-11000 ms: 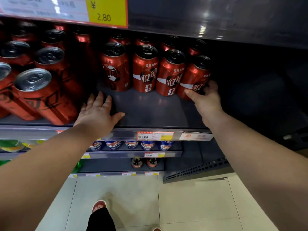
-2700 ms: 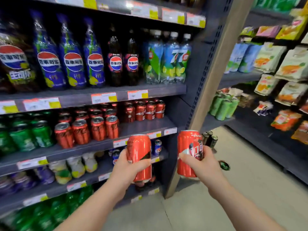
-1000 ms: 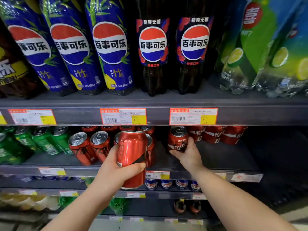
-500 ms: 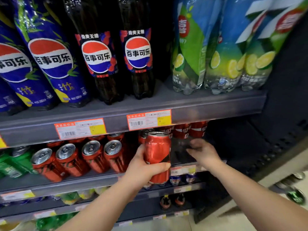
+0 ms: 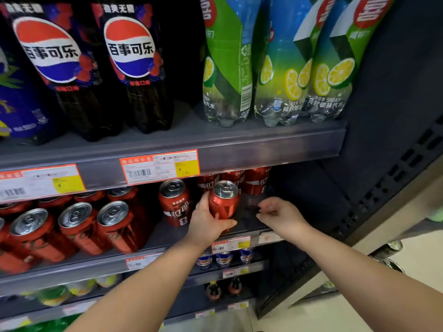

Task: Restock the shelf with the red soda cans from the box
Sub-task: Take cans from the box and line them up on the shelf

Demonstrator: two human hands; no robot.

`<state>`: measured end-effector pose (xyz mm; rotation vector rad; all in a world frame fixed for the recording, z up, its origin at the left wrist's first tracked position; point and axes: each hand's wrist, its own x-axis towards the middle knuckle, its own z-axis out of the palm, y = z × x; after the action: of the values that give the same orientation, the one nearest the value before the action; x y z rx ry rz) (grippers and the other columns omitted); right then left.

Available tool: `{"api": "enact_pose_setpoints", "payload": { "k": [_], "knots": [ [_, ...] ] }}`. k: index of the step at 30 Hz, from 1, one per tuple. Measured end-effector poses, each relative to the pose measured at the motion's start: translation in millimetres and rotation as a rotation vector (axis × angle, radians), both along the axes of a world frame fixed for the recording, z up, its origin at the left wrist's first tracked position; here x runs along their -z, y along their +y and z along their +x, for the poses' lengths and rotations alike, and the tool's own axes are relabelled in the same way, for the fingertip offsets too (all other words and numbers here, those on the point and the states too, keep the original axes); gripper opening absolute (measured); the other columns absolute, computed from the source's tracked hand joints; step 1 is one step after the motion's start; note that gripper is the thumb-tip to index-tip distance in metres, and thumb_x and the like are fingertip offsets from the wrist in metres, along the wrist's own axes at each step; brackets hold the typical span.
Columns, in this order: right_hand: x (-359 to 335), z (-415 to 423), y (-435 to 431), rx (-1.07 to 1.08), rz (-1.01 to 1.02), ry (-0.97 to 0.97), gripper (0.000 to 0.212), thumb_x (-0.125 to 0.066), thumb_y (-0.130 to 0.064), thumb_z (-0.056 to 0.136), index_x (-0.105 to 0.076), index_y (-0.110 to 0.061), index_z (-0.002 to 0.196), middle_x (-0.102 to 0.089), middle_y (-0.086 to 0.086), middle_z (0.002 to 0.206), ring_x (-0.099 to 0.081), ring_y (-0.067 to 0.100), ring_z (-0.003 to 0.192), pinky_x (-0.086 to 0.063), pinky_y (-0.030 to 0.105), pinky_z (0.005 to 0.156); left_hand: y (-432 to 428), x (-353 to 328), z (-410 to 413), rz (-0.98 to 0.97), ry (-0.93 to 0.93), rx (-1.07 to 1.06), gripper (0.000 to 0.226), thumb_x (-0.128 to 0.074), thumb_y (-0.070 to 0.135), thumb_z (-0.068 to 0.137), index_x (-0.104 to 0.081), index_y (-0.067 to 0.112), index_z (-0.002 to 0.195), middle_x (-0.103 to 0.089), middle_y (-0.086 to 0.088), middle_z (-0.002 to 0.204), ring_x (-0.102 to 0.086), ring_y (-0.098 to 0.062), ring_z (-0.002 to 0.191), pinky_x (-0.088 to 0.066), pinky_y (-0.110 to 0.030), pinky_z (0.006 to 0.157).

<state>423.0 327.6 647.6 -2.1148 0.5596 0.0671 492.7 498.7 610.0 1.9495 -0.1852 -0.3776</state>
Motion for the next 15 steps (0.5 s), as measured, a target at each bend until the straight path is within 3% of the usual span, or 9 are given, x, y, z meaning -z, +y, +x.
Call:
{"api": "enact_pose_setpoints", "payload": {
  "k": [5,9,11,13,15],
  "knots": [
    [-5.0,18.9,12.9,-0.087,-0.018,-0.046,0.04,-0.065,-0.011,0.085,-0.054,-0.015,0.123,-0.059,0.003,0.119,-0.055,0.012,0.1,-0.041,0.021,0.087,-2.8,-1.3,-0.8,0.038,0.013,-0.015,0.101,-0.086,0.014,0.058,-0.026,0.024,0.138,-0.053,-0.001,0.124,-0.051,-0.018,0.117,-0.041,-0.035,0.105],
    [-16.1,30.5,24.2,-0.208,-0.009,-0.077,0.068,-0.066,-0.004,0.081,-0.037,-0.02,0.14,-0.046,0.006,0.136,-0.051,0.017,0.112,-0.043,0.026,0.095,3.7,0.0,-6.9,0.099,0.073,-0.008,0.119,-0.084,0.038,0.04,-0.021,0.028,0.141,-0.045,-0.004,0.132,-0.048,-0.021,0.122,-0.041,-0.041,0.106],
    [-21.0,35.7,28.1,-0.276,0.007,-0.077,0.082,-0.07,-0.005,0.078,-0.027,-0.024,0.145,-0.038,0.004,0.145,-0.046,0.02,0.125,-0.04,0.027,0.101,14.3,-4.9,-13.7,0.143,0.106,-0.015,0.107,-0.083,0.039,0.045,-0.031,0.026,0.138,-0.048,-0.003,0.13,-0.05,-0.02,0.121,-0.043,-0.038,0.103],
    [-23.8,40.7,31.2,-0.345,-0.014,-0.073,0.092,-0.073,-0.006,0.076,-0.02,-0.027,0.148,-0.033,0.002,0.149,-0.038,0.018,0.134,-0.034,0.027,0.107,29.8,-9.0,-17.9,0.183,0.131,-0.018,0.08,-0.082,0.025,0.065,-0.042,0.018,0.134,-0.052,-0.001,0.123,-0.053,-0.017,0.115,-0.044,-0.03,0.098],
    [-24.6,46.0,34.0,-0.405,0.001,-0.073,0.094,-0.073,-0.002,0.075,-0.019,-0.025,0.149,-0.037,-0.002,0.145,-0.038,0.012,0.133,-0.031,0.019,0.104,50.1,-10.4,-16.8,0.244,0.112,-0.049,0.059,-0.077,0.021,0.073,-0.052,0.014,0.126,-0.057,-0.001,0.112,-0.057,-0.017,0.107,-0.045,-0.028,0.093]
  ]
}}
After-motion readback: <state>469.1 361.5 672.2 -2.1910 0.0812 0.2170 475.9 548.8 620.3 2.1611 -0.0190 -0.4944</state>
